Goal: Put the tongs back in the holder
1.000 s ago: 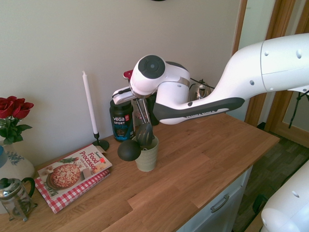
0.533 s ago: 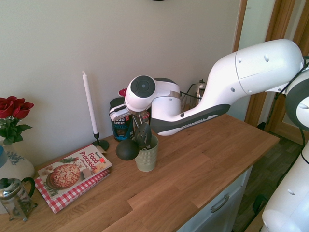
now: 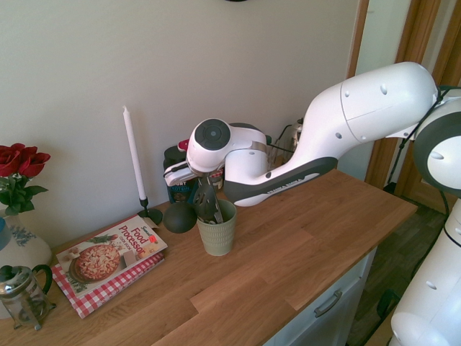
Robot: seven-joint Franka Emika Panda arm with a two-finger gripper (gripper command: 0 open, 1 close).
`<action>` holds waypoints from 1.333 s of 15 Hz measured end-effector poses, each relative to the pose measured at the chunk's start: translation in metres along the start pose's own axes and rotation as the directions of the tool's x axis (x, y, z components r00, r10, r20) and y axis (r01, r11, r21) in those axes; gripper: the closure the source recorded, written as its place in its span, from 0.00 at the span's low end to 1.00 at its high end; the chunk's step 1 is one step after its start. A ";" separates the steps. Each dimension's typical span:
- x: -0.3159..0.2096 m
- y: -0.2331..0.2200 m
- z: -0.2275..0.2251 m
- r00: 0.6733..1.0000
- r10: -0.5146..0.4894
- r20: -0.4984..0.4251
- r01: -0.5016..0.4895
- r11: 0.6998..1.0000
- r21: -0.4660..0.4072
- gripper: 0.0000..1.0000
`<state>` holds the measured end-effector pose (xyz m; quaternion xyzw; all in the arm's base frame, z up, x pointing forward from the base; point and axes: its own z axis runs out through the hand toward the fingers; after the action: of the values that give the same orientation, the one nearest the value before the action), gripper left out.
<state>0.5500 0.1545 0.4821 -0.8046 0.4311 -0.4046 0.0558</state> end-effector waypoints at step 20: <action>-0.022 0.017 -0.001 0.999 -0.023 0.037 0.023 1.000 -0.003 0.00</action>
<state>0.5320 0.1606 0.4618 -0.8170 0.4212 -0.3895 0.0578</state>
